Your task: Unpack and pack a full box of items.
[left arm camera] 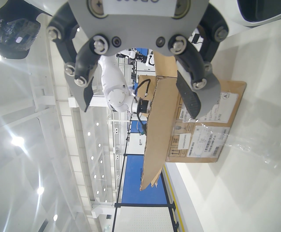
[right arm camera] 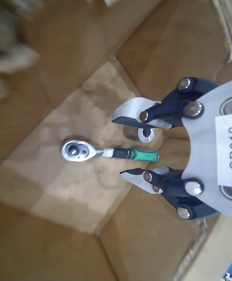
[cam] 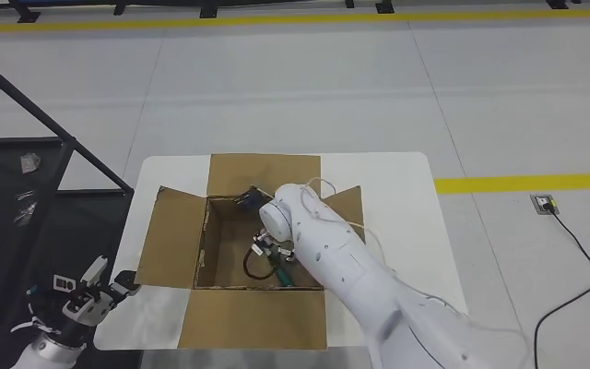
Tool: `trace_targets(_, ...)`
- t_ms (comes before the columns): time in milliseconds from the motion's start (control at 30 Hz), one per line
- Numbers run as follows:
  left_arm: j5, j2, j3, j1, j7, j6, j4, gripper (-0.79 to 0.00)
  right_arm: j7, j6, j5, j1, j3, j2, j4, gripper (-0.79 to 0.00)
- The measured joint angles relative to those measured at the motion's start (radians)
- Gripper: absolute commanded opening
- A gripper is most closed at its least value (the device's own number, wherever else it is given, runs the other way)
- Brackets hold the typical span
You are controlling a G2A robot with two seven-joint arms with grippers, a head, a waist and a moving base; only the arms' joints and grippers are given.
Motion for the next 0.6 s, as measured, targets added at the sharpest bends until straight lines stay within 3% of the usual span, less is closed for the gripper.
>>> trace_targets(300,0.036,-0.001,0.024,-0.003,0.02,0.007,-0.029,0.0,0.029,-0.108,0.017,-0.052,0.107,0.091,-0.276,-0.246)
trace_targets(367,0.04,-0.001,0.026,0.001,0.024,0.005,-0.041,0.0,0.068,-0.091,-0.015,-0.109,0.142,0.129,-0.411,-0.172)
trace_targets(433,0.042,-0.002,0.028,0.006,0.029,0.003,-0.054,0.0,0.122,-0.06,-0.065,-0.187,0.189,0.171,-0.58,0.0)
trace_targets(600,0.05,-0.003,0.037,0.016,0.037,0.0,-0.086,0.0,0.253,0.013,-0.227,-0.413,0.305,0.256,-0.976,0.0)
